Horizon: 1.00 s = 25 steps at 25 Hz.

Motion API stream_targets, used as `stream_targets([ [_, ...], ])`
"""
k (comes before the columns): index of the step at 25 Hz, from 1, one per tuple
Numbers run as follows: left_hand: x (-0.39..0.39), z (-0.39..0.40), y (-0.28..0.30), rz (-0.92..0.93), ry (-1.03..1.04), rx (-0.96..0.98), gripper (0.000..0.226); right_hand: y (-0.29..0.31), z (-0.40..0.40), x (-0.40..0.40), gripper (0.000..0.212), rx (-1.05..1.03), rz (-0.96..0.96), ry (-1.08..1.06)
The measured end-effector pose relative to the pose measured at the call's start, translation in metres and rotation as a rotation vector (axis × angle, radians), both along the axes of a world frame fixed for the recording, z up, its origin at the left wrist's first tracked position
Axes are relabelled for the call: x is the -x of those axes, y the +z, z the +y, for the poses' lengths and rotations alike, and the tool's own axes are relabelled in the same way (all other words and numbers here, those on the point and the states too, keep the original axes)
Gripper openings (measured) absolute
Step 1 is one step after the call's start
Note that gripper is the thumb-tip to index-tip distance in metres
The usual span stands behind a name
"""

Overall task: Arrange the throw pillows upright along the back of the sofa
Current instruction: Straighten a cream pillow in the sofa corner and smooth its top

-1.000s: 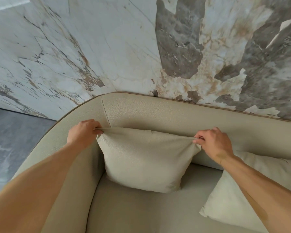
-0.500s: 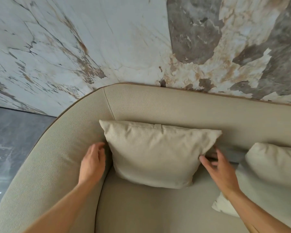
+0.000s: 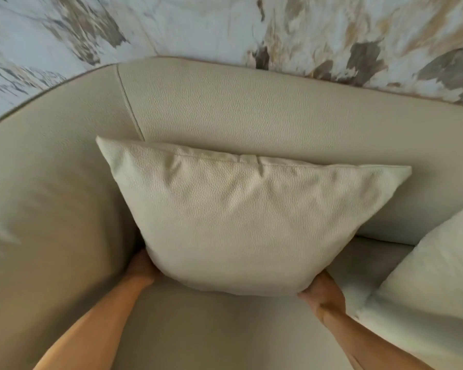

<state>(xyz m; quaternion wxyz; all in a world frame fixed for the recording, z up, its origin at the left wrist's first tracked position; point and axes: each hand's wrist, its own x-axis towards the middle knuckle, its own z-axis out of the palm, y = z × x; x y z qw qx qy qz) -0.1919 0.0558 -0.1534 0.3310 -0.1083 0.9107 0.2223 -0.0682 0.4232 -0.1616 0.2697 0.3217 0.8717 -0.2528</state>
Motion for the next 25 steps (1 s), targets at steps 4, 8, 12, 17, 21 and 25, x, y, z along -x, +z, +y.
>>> stream_targets([
  [4,-0.006,-0.008,-0.008,0.060,0.076,-0.043,0.038,-0.014,0.004,0.002,0.029,-0.009,0.033,-0.037],
  [8,-0.014,-0.009,0.003,0.130,0.166,-0.024,0.032,0.014,0.012,0.009,0.029,-0.196,-0.004,-0.003],
  [12,-0.006,0.004,0.001,0.079,0.208,0.139,0.038,0.013,0.014,0.004,0.032,-0.170,-0.012,-0.014],
  [17,-0.012,-0.008,0.021,0.054,0.089,0.032,0.035,0.022,0.017,0.005,0.028,0.076,-0.083,0.057],
  [21,-0.007,0.007,0.102,0.391,0.482,-0.436,0.039,0.082,0.038,0.023,0.103,0.456,0.054,0.105],
  [25,0.026,0.014,0.177,0.387,0.698,-1.026,0.027,0.185,0.036,0.060,0.100,0.647,0.395,-0.112],
])
